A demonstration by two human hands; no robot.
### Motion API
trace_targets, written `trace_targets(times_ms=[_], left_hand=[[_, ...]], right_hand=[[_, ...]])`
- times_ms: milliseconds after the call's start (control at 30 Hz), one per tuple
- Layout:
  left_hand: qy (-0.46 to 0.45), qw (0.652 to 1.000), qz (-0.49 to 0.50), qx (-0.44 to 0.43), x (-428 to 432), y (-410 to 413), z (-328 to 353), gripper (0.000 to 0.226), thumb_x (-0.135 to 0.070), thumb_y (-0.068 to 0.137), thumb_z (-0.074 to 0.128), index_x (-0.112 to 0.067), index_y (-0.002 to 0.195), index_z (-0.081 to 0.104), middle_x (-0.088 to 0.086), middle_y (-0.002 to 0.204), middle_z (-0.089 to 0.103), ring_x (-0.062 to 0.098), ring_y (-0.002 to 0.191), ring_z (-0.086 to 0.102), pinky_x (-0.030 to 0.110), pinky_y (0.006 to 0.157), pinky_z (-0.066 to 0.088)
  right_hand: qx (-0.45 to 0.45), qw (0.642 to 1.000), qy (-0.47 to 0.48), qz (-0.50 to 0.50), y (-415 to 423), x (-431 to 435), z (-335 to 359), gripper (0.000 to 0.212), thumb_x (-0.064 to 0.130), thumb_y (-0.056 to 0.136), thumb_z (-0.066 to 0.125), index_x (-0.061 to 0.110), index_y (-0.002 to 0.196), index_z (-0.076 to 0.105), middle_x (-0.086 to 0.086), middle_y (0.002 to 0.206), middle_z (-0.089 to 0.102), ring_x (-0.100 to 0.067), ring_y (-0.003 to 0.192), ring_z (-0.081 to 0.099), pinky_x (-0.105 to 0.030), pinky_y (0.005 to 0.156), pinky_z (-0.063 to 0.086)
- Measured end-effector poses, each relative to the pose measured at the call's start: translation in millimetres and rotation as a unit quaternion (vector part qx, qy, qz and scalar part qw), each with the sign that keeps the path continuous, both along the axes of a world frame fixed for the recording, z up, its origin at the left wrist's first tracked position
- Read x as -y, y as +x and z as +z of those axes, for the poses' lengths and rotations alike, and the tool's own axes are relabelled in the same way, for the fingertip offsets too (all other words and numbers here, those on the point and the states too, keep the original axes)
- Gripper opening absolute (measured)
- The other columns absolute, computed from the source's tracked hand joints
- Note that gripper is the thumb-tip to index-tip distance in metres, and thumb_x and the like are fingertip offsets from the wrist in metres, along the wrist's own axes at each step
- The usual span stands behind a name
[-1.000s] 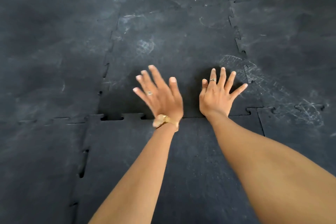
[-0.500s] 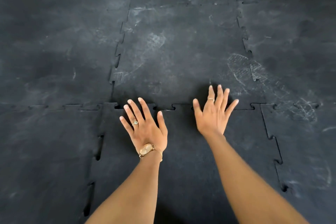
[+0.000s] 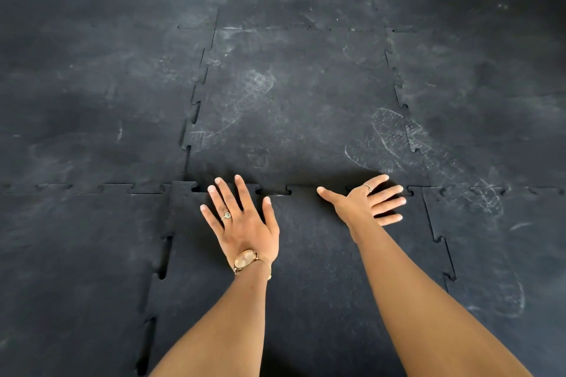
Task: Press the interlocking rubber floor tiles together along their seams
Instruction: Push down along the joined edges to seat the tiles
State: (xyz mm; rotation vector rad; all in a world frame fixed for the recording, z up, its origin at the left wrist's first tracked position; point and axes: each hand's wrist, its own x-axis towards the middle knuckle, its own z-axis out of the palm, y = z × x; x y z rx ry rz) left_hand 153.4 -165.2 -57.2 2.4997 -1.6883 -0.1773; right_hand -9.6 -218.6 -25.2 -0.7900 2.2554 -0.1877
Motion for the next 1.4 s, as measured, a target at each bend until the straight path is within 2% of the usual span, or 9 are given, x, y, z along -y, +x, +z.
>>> trace_targets(times_ms=[167,333,467,667,900,967,1067,1167,1400], left_hand=[[-0.005,0.999,-0.033,0.008,-1.7,-1.3,4.8,0.069,-0.048,0.098,0.014,-0.008,0.153,0.009,0.017,0.161,0.002,0.031,0.149,0.000,0.051,0.120,-0.004],[0.019,0.974,-0.218,0.054,-18.2,31.4,14.0,0.073,-0.048,0.098,0.015,0.002,0.151,0.015,0.019,0.159,0.013,0.029,0.148,0.013,0.040,0.122,0.008],[0.031,0.964,-0.254,0.071,-15.9,40.2,14.8,0.070,-0.048,0.099,0.018,-0.004,0.153,0.011,0.021,0.159,0.014,0.034,0.148,0.011,0.044,0.122,0.007],[0.017,0.958,-0.267,0.101,-8.7,42.7,16.8,0.069,-0.049,0.096,0.027,-0.004,0.149,0.031,0.025,0.147,0.039,0.040,0.138,0.036,0.051,0.117,0.025],[0.098,0.922,-0.319,0.197,11.6,42.3,29.8,0.072,-0.049,0.095,0.020,0.002,0.134,0.052,0.022,0.127,0.060,0.041,0.113,0.060,0.047,0.100,0.047],[0.087,0.916,-0.328,0.214,14.1,43.9,32.1,0.066,-0.045,0.099,0.021,0.001,0.139,0.045,0.020,0.133,0.056,0.040,0.117,0.057,0.046,0.105,0.043],[0.088,0.925,-0.326,0.176,11.7,51.4,28.1,0.058,-0.038,0.103,0.016,-0.006,0.150,0.026,0.020,0.147,0.039,0.036,0.133,0.042,0.047,0.119,0.018],[0.063,0.938,-0.316,0.129,0.3,58.8,30.0,0.055,-0.036,0.103,0.020,-0.011,0.151,0.026,0.018,0.153,0.031,0.031,0.142,0.031,0.046,0.122,0.003],[0.010,0.970,-0.234,0.068,-37.3,113.2,17.5,0.067,-0.045,0.098,0.019,-0.004,0.151,0.025,0.014,0.159,0.020,0.029,0.148,0.014,0.047,0.121,0.013]], right_hand=[[-0.005,0.999,0.024,0.022,1.1,2.9,5.0,0.141,0.074,0.066,0.068,0.011,0.152,-0.025,-0.025,0.155,-0.031,-0.043,0.143,-0.031,-0.058,0.113,-0.018],[-0.003,0.995,0.072,0.076,-3.8,2.5,20.5,0.141,0.081,0.066,0.060,0.006,0.151,-0.024,-0.029,0.155,-0.027,-0.049,0.143,-0.025,-0.063,0.115,-0.008],[0.002,0.992,0.087,0.087,-5.9,4.3,19.7,0.143,0.081,0.065,0.061,0.007,0.150,-0.026,-0.028,0.155,-0.029,-0.049,0.143,-0.026,-0.064,0.114,-0.008],[-0.014,0.991,0.094,0.098,-7.2,6.0,15.2,0.143,0.084,0.063,0.058,0.006,0.150,-0.025,-0.030,0.155,-0.028,-0.050,0.143,-0.024,-0.065,0.114,-0.007],[-0.016,0.992,0.093,0.088,-5.1,6.6,18.7,0.143,0.083,0.064,0.059,0.007,0.149,-0.027,-0.029,0.155,-0.029,-0.050,0.143,-0.025,-0.064,0.114,-0.007],[-0.005,0.992,0.092,0.087,-5.8,7.9,22.2,0.144,0.082,0.064,0.061,0.007,0.148,-0.030,-0.027,0.154,-0.031,-0.050,0.142,-0.025,-0.065,0.116,-0.004],[0.014,0.993,0.091,0.077,-7.0,7.7,23.2,0.145,0.081,0.064,0.062,0.006,0.147,-0.031,-0.026,0.155,-0.030,-0.051,0.142,-0.024,-0.064,0.118,0.002],[0.084,0.990,0.088,0.075,-10.4,9.7,19.7,0.136,0.073,0.071,0.064,0.005,0.151,-0.022,-0.024,0.159,-0.021,-0.048,0.147,-0.010,-0.059,0.119,0.012],[0.132,0.983,0.105,0.066,-13.7,14.8,10.5,0.123,0.067,0.077,0.063,0.007,0.154,-0.013,-0.018,0.162,-0.011,-0.044,0.147,0.004,-0.057,0.115,0.019]])
